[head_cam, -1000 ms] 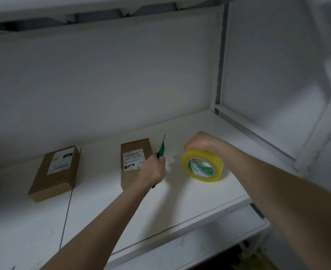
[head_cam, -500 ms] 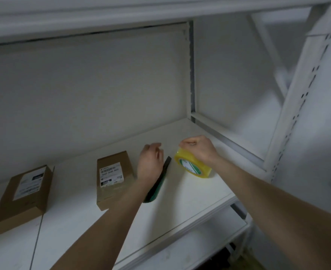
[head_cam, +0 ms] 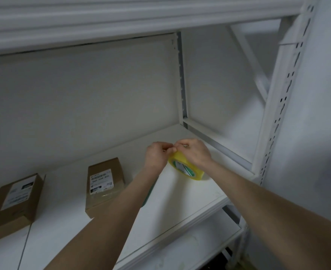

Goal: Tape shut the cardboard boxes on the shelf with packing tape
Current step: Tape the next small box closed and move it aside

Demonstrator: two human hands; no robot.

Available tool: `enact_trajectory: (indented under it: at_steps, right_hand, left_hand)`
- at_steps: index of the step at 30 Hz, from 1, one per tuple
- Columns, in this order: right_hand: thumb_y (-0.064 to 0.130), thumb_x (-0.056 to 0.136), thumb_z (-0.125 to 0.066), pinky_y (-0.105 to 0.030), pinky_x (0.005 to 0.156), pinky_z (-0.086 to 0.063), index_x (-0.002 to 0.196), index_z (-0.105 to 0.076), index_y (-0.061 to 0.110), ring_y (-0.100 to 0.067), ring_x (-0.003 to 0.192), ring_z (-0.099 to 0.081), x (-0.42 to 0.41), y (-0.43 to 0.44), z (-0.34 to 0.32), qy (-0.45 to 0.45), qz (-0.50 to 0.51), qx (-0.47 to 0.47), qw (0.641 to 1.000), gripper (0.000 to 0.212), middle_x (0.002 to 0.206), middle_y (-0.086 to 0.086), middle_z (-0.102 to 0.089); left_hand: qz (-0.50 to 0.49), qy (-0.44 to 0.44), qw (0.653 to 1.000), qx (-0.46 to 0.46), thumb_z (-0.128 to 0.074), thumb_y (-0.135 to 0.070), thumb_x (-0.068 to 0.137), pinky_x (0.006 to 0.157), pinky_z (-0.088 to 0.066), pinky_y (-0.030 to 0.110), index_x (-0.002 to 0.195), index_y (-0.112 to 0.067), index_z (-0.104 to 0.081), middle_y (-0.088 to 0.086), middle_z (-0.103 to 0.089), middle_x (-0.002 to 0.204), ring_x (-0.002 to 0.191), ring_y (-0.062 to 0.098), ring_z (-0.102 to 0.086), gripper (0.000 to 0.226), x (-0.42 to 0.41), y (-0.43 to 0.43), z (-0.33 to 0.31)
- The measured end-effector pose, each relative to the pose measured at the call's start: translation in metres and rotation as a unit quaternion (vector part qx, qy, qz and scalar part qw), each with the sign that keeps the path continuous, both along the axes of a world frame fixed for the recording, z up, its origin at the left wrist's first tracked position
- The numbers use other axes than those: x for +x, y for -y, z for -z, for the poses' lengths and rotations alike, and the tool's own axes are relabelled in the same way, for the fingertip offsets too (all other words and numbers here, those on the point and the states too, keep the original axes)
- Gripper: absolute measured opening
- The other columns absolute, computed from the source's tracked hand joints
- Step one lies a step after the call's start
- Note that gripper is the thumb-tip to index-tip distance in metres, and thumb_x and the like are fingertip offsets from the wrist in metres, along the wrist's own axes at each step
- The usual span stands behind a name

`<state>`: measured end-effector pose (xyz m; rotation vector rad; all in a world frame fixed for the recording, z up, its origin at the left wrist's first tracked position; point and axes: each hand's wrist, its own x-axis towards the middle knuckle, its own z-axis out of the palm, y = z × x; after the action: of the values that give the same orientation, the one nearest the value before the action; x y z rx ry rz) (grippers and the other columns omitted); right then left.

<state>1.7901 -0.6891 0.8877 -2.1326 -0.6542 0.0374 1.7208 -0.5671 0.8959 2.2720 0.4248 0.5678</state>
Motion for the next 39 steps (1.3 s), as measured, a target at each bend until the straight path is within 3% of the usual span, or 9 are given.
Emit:
enact_trajectory:
  at_steps: [2, 5, 9, 14, 17, 23, 25, 30, 39]
  right_hand:
    - [0.043, 0.091, -0.052, -0.038, 0.085, -0.05, 0.092, -0.072, 0.038, -0.019, 0.099, -0.063, 0.001, 0.002, -0.001, 0.019, -0.004, -0.014, 1.0, 0.021, 0.104, 0.006, -0.071]
    - [0.04, 0.095, -0.045, -0.038, 0.085, -0.048, 0.093, -0.069, 0.036, -0.024, 0.102, -0.06, 0.002, 0.006, 0.0, 0.051, -0.008, -0.056, 0.997, 0.024, 0.107, 0.002, -0.07]
    - [0.036, 0.099, -0.039, -0.038, 0.085, -0.045, 0.103, -0.066, 0.029, -0.028, 0.106, -0.057, 0.0, 0.01, 0.003, 0.074, 0.005, -0.093, 0.993, 0.029, 0.111, -0.004, -0.068]
    - [0.036, 0.1, -0.039, -0.037, 0.08, -0.046, 0.113, -0.06, 0.022, -0.032, 0.101, -0.058, -0.003, 0.011, 0.001, 0.059, 0.032, -0.099, 0.993, 0.029, 0.109, -0.013, -0.066]
    - [0.037, 0.094, -0.049, -0.035, 0.081, -0.044, 0.123, -0.048, 0.016, -0.032, 0.105, -0.058, -0.001, 0.01, -0.003, -0.003, 0.061, -0.067, 0.996, 0.035, 0.114, -0.011, -0.061]
    - [0.032, 0.085, -0.067, -0.03, 0.096, -0.043, 0.138, -0.046, 0.021, -0.019, 0.118, -0.052, 0.01, 0.018, -0.002, -0.185, -0.069, -0.002, 0.98, 0.059, 0.131, -0.002, -0.052]
    - [0.027, 0.075, -0.075, -0.031, 0.094, -0.047, 0.137, -0.049, 0.02, -0.019, 0.115, -0.056, 0.01, 0.016, 0.004, -0.159, -0.104, -0.032, 0.981, 0.067, 0.131, -0.003, -0.055]
    - [0.018, 0.077, -0.078, -0.029, 0.085, -0.048, 0.127, -0.059, 0.022, -0.016, 0.104, -0.06, 0.006, 0.008, 0.007, -0.111, -0.113, 0.007, 0.987, 0.053, 0.112, 0.004, -0.063]
    - [0.008, 0.081, -0.074, -0.031, 0.087, -0.05, 0.119, -0.068, 0.013, -0.015, 0.093, -0.065, 0.002, -0.001, 0.004, -0.168, -0.131, 0.113, 0.97, 0.039, 0.11, -0.01, -0.071]
  left_hand:
    - [-0.011, -0.007, 0.996, -0.089, -0.071, -0.019, 0.083, 0.084, -0.055, 0.034, 0.101, -0.008, -0.074, 0.009, -0.073, 0.098, 0.092, 0.022, -0.068, 0.022, 0.005, -0.001, 0.003]
    - [-0.011, -0.015, 0.982, -0.19, -0.071, -0.014, 0.084, 0.059, -0.054, 0.02, 0.096, -0.002, -0.073, 0.01, -0.07, 0.086, 0.079, 0.021, -0.066, 0.016, 0.007, 0.003, 0.004]
    - [-0.026, -0.022, 0.975, -0.218, -0.072, -0.013, 0.083, 0.058, -0.051, 0.023, 0.085, -0.001, -0.072, 0.011, -0.068, 0.079, 0.07, 0.02, -0.063, 0.011, 0.01, 0.01, 0.002]
    - [-0.068, -0.016, 0.986, -0.149, -0.07, -0.014, 0.083, 0.072, -0.058, 0.039, 0.061, -0.015, -0.066, 0.011, -0.069, 0.073, 0.07, 0.025, -0.064, 0.022, 0.02, 0.015, 0.007]
    - [-0.079, -0.021, 0.988, -0.13, -0.065, -0.013, 0.086, 0.07, -0.057, 0.039, 0.055, -0.018, -0.059, 0.014, -0.072, 0.081, 0.069, 0.024, -0.063, 0.032, 0.022, 0.017, 0.012]
    - [-0.099, -0.014, 0.989, -0.106, -0.06, -0.013, 0.087, 0.069, -0.051, 0.029, 0.071, -0.014, -0.064, 0.009, -0.072, 0.088, 0.084, 0.027, -0.067, 0.016, 0.022, 0.015, 0.015]
    - [-0.097, -0.011, 0.993, -0.069, -0.058, -0.012, 0.088, 0.071, -0.049, 0.028, 0.081, -0.012, -0.067, 0.007, -0.071, 0.093, 0.087, 0.025, -0.066, 0.012, 0.02, 0.014, 0.016]
    - [-0.124, 0.033, 0.992, -0.013, -0.053, -0.009, 0.089, 0.073, -0.049, 0.033, 0.089, -0.008, -0.067, 0.008, -0.067, 0.097, 0.089, 0.027, -0.063, 0.014, 0.012, 0.013, 0.02]
    - [-0.114, 0.106, 0.987, 0.023, -0.054, -0.005, 0.089, 0.072, -0.049, 0.036, 0.086, -0.004, -0.064, 0.013, -0.063, 0.096, 0.086, 0.03, -0.06, 0.011, 0.009, 0.005, 0.014]
